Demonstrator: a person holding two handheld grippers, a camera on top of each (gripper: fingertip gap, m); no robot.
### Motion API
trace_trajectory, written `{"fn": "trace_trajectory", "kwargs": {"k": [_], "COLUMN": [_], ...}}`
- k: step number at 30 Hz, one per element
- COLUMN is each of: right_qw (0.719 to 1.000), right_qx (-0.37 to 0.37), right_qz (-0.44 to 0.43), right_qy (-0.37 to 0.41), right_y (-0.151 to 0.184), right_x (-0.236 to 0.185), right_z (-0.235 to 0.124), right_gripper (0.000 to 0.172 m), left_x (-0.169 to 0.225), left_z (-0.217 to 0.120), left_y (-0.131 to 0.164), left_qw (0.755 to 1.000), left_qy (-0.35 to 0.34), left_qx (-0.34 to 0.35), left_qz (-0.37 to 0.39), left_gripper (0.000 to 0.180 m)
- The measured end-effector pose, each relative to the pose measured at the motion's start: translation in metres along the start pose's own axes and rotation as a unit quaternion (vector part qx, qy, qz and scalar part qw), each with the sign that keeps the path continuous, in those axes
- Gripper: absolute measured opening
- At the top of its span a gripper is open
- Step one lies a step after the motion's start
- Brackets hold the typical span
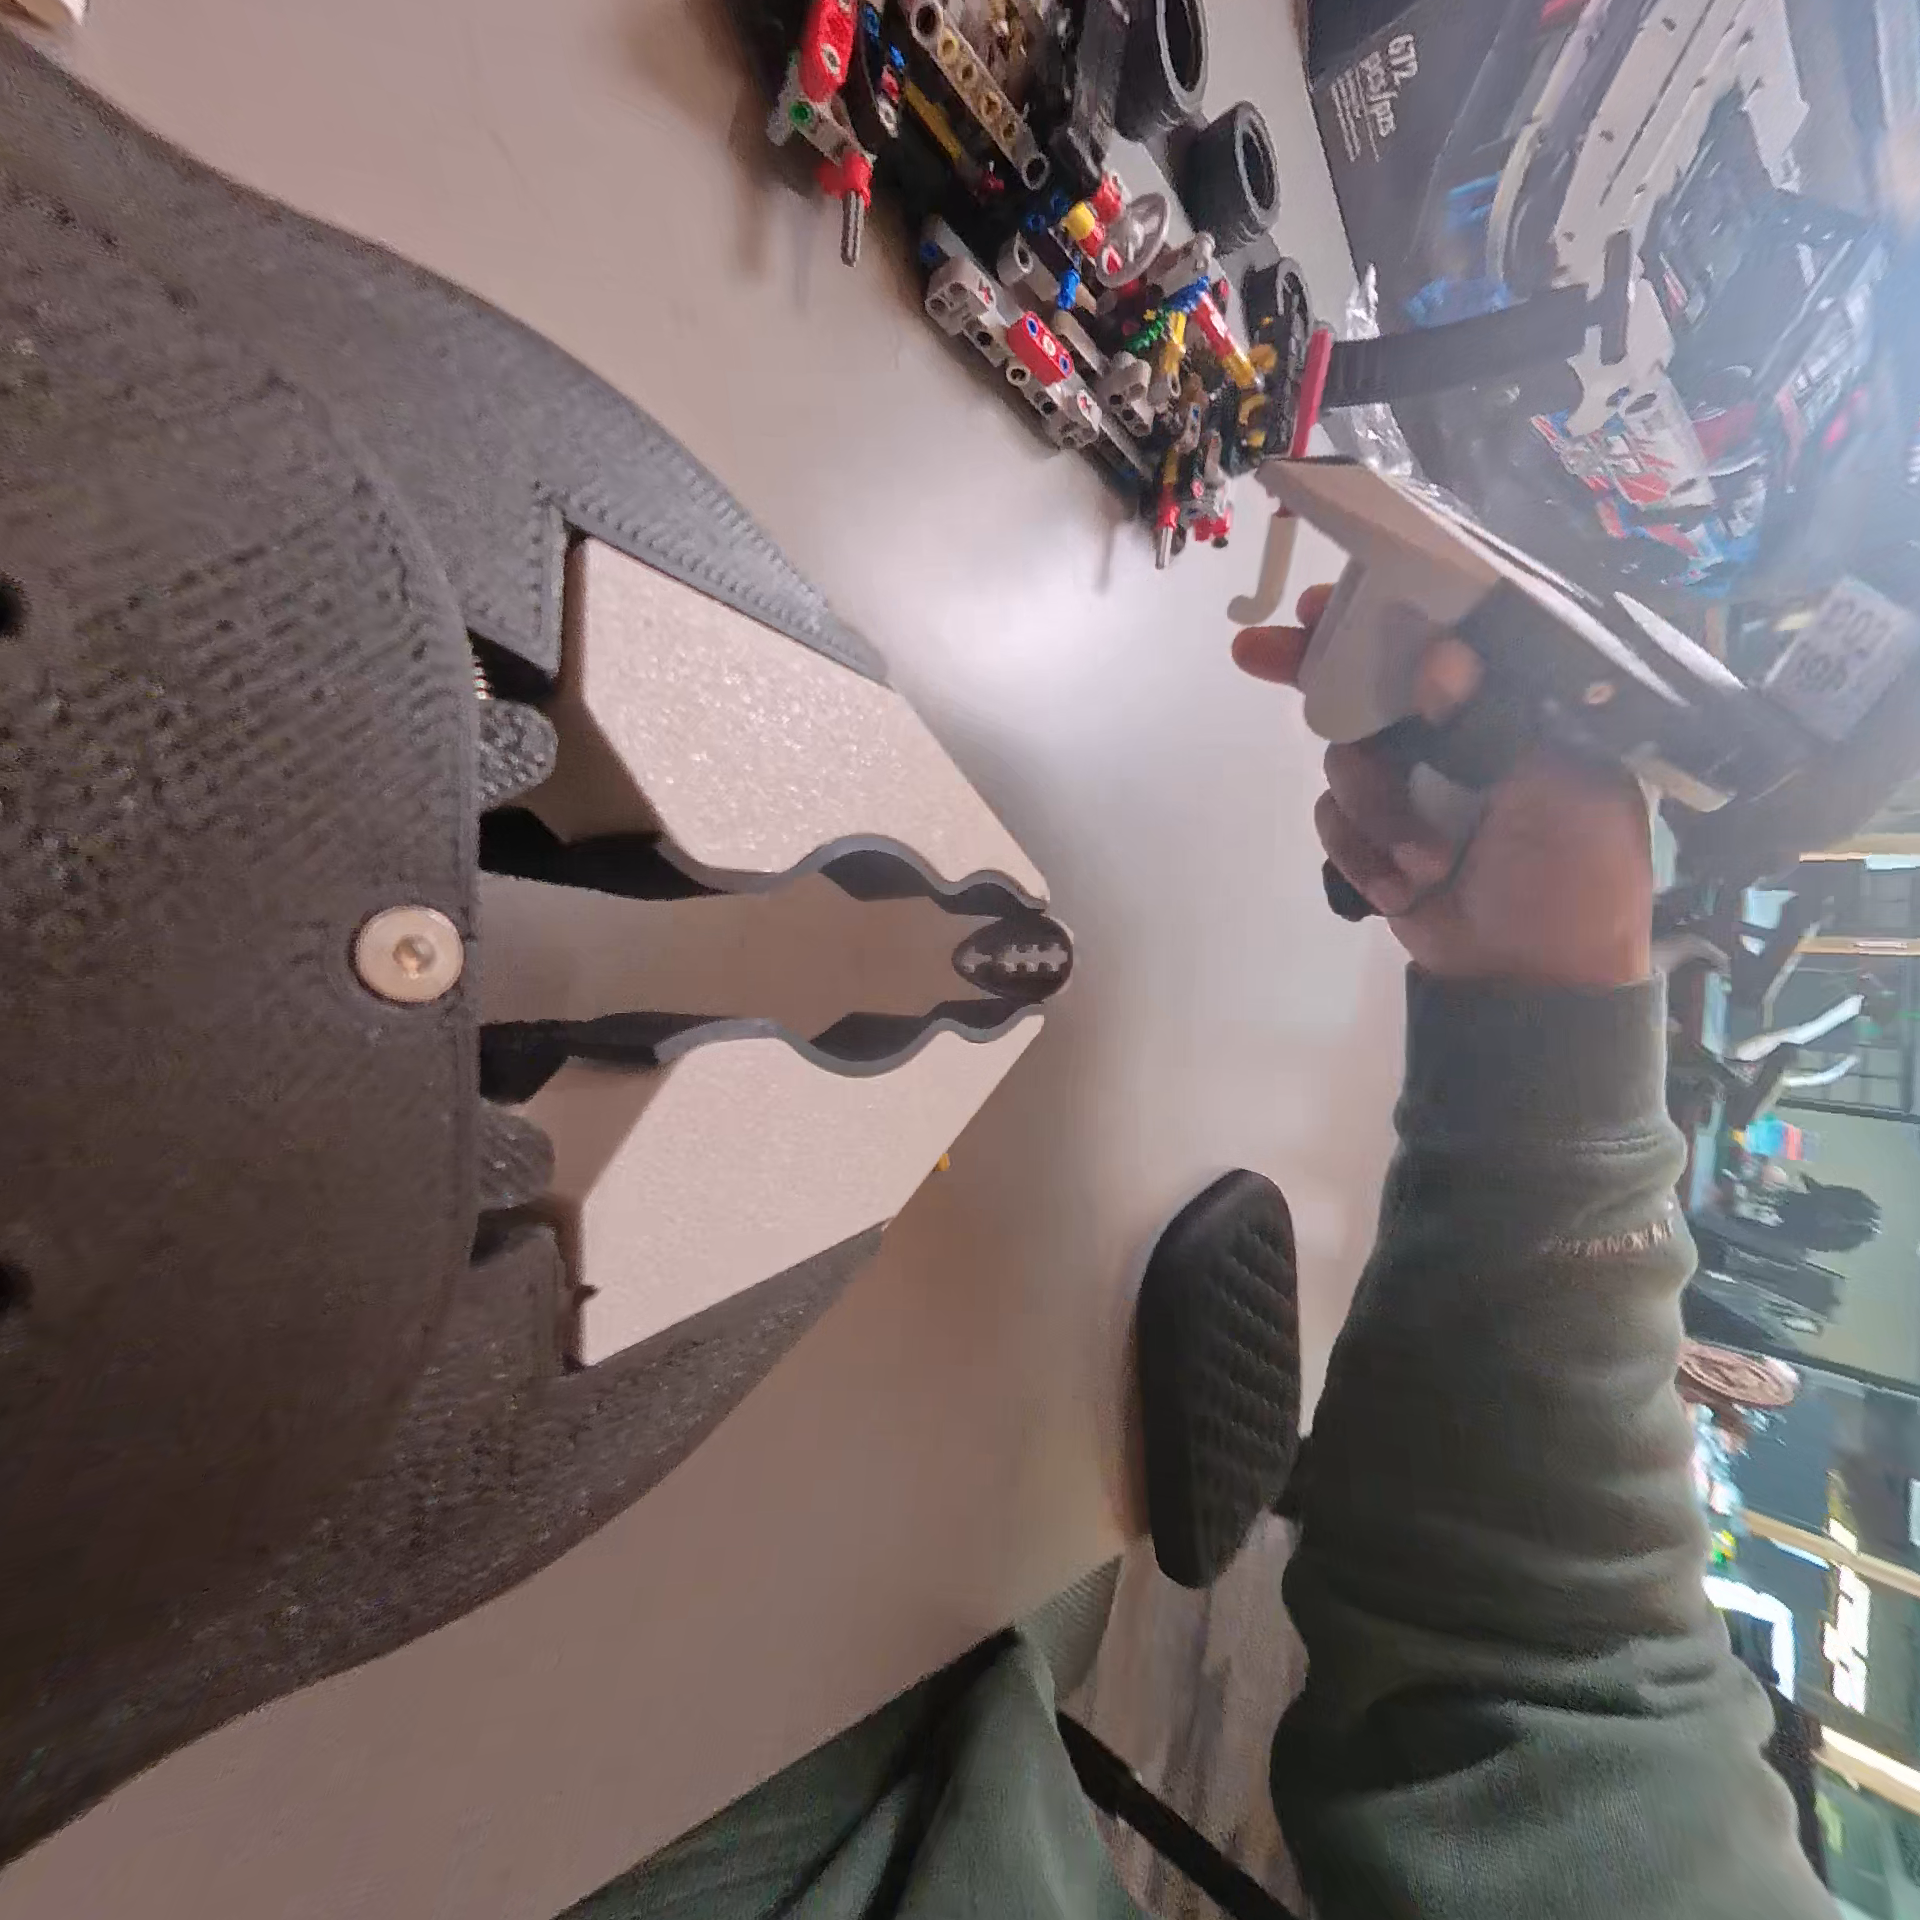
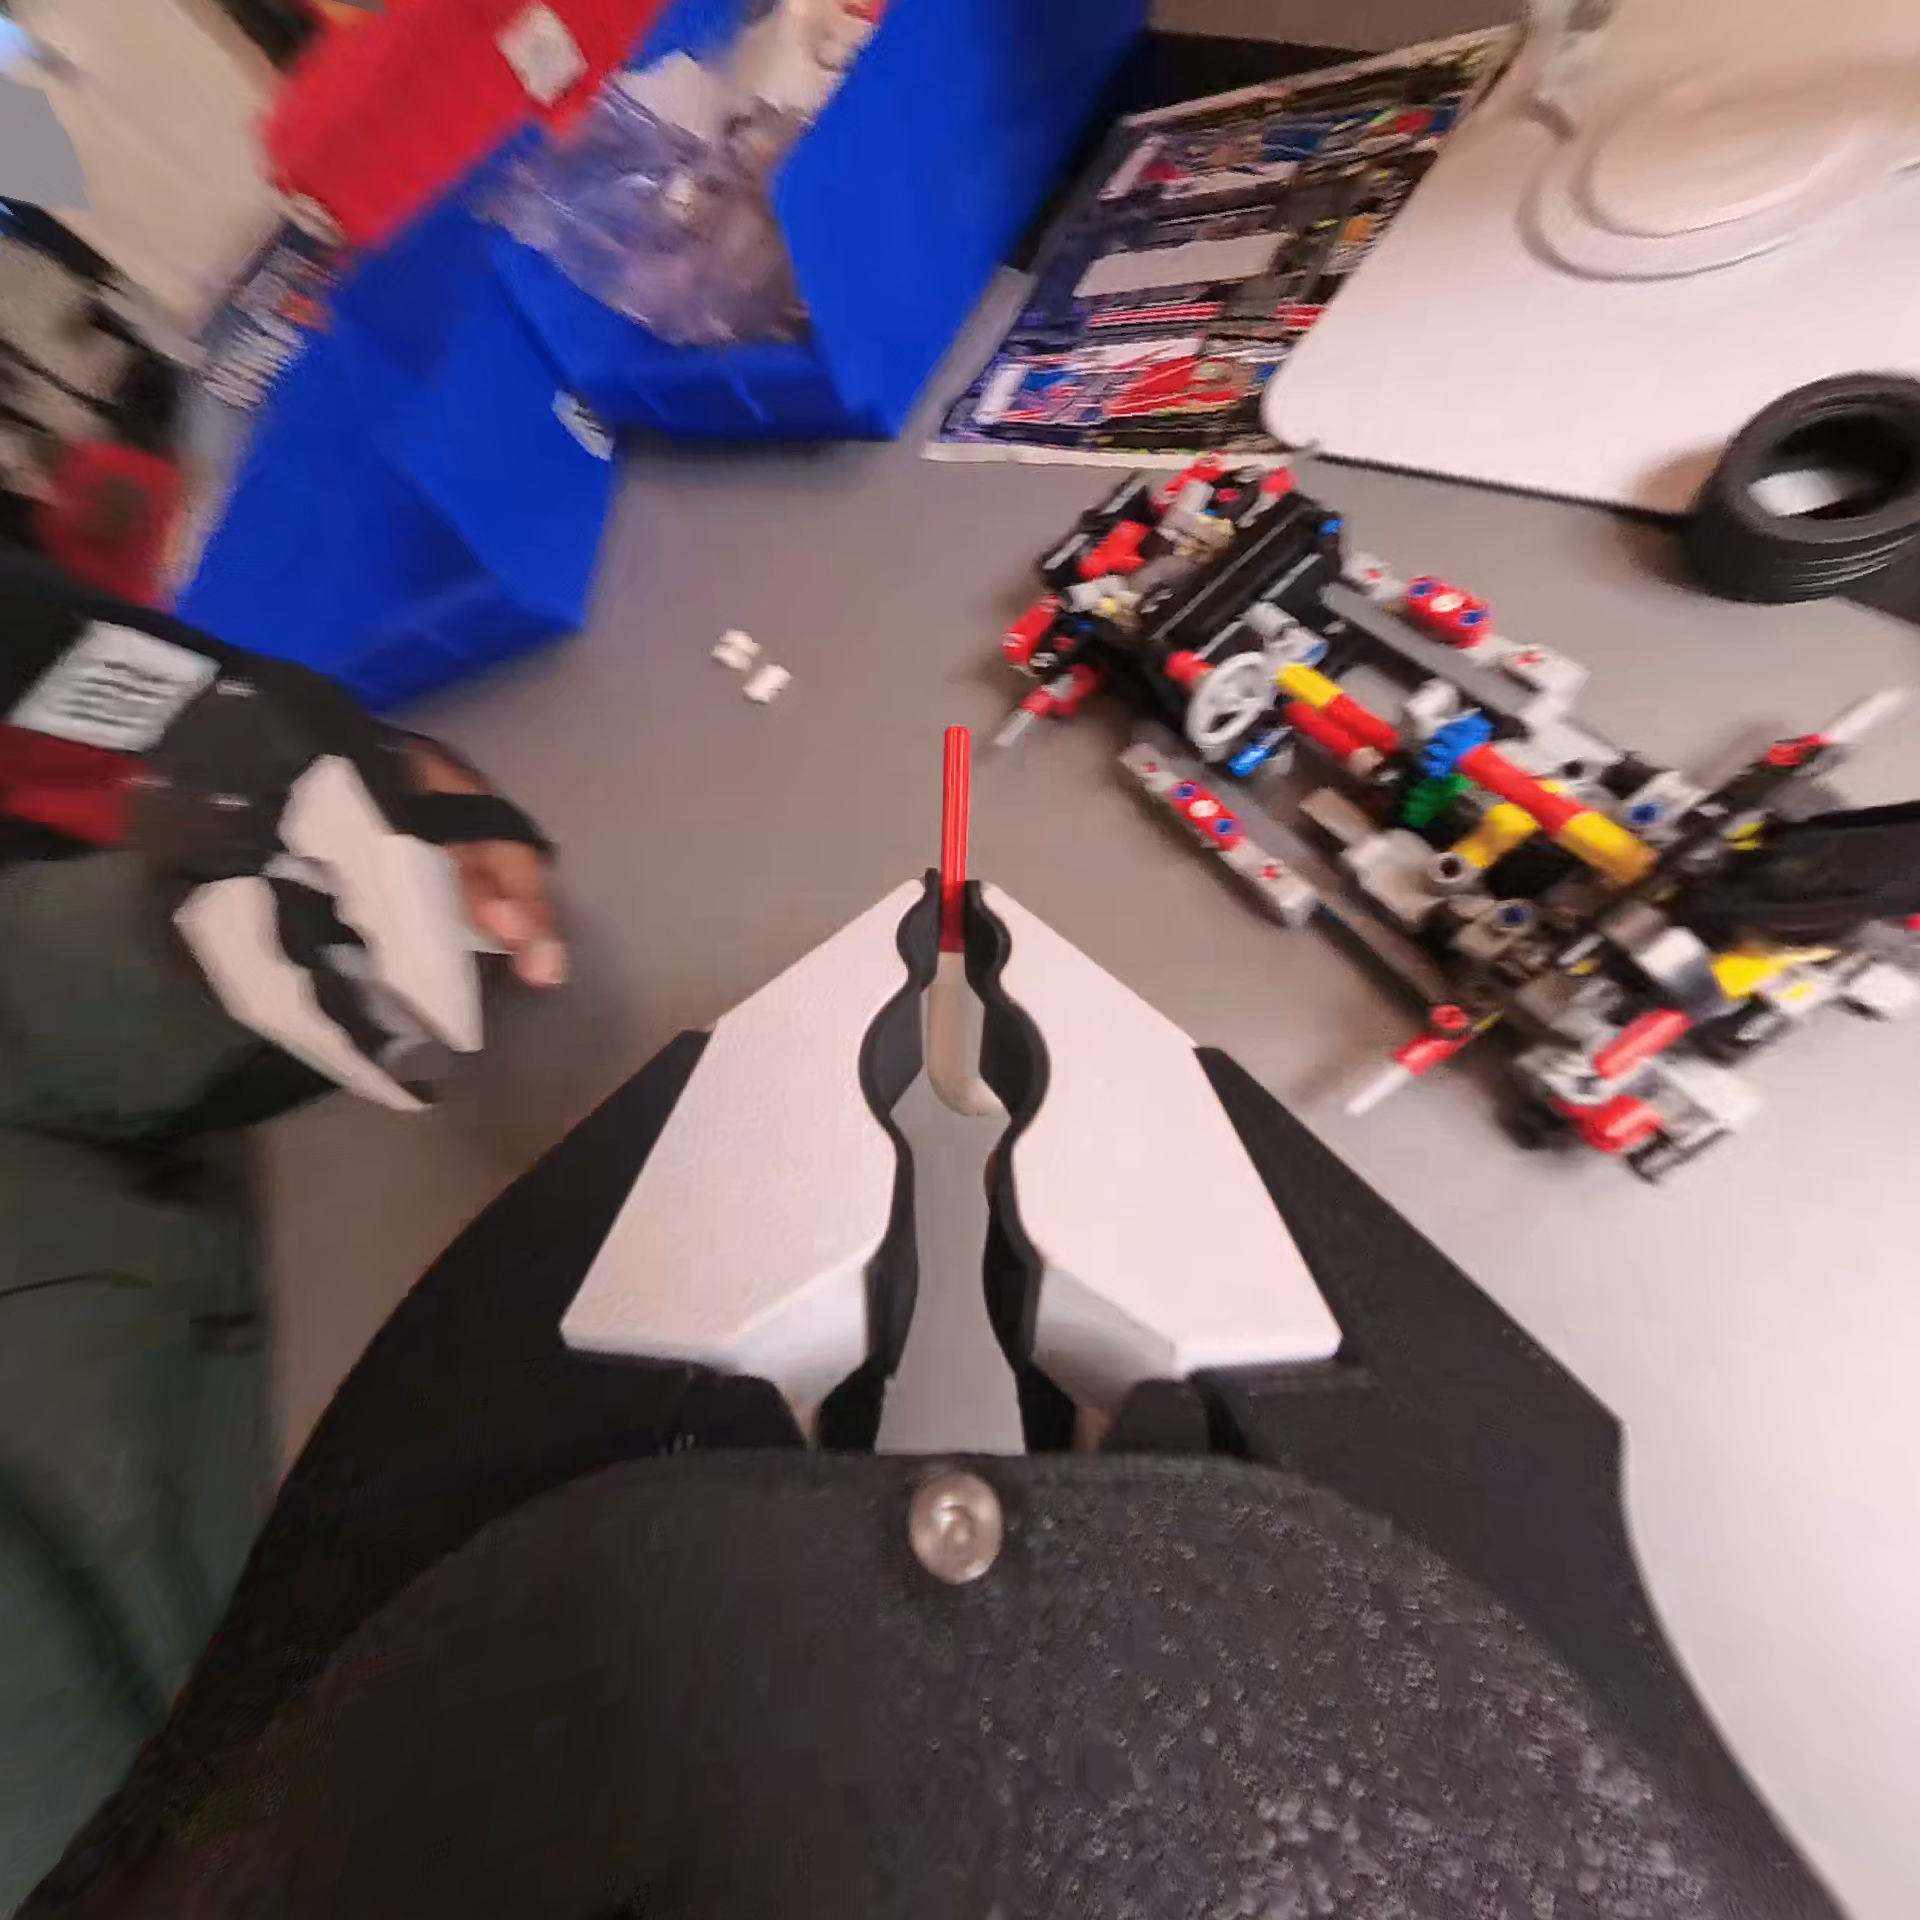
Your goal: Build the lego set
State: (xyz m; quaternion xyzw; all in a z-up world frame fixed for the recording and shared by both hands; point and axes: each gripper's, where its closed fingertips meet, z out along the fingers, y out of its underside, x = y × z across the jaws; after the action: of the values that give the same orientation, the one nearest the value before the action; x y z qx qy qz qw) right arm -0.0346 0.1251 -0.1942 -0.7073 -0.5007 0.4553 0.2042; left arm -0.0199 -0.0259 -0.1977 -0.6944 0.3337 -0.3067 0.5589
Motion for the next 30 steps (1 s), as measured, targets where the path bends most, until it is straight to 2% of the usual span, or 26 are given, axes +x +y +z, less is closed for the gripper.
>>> {"fn": "trace_trajectory", "kwargs": {"k": [3, 7, 13, 20, 24, 30], "right_qw": [0.994, 0.977, 0.956, 0.941, 0.935, 0.931], "right_qx": [0.003, 0.000, -0.034, -0.083, -0.099, -0.116], "right_qz": [0.060, 0.098, 0.065, -0.027, -0.034, -0.044], "right_qy": [-0.092, -0.189, -0.284, -0.326, -0.338, -0.343], "right_y": [0.001, 0.015, 0.043, 0.086, 0.100, 0.109], "right_x": [-0.029, -0.066, -0.116, -0.156, -0.168, -0.176], "right_z": [-0.012, -0.016, -0.024, -0.022, -0.017, -0.014], "right_gripper": [0.001, 0.001, 0.001, 0.001, 0.000, 0.000], "left_x": [0.006, 0.014, 0.030, 0.047, 0.056, 0.060], "left_z": [-0.005, -0.009, -0.014, -0.017, -0.017, -0.017], "left_y": [-0.012, -0.022, -0.031, -0.033, -0.026, -0.021], "left_qw": [0.999, 0.995, 0.988, 0.981, 0.980, 0.979], "left_qy": [0.022, 0.058, 0.103, 0.143, 0.160, 0.177], "left_qx": [0.038, 0.076, 0.115, 0.128, 0.109, 0.098], "left_qz": [-0.003, -0.013, -0.010, 0.021, 0.045, 0.038], "left_gripper": [0.013, 0.013, 0.013, 0.013, 0.013, 0.013]}}
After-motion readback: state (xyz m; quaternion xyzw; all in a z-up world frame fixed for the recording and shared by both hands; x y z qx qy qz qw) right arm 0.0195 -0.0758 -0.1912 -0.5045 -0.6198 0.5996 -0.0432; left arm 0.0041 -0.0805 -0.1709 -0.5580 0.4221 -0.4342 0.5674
